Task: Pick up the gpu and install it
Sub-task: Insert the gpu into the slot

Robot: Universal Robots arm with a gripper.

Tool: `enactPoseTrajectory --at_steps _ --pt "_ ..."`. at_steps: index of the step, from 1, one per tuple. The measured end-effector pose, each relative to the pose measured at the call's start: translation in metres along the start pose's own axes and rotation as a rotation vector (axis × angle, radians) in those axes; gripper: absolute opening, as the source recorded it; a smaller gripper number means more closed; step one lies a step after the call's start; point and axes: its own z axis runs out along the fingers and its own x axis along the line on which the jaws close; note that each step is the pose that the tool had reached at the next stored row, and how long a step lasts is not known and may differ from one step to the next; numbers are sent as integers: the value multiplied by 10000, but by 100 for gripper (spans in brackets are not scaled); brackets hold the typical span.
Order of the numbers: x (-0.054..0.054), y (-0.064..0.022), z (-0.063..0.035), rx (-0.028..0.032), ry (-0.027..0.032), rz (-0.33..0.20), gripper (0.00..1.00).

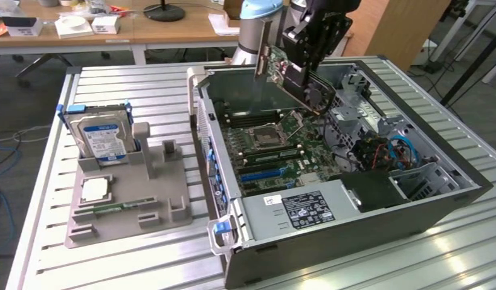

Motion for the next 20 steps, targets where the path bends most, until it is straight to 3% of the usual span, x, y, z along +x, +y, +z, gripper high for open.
enactPoseTrajectory --at_steps 20 --pt "0 -1 15 -75 172 -3511 27"
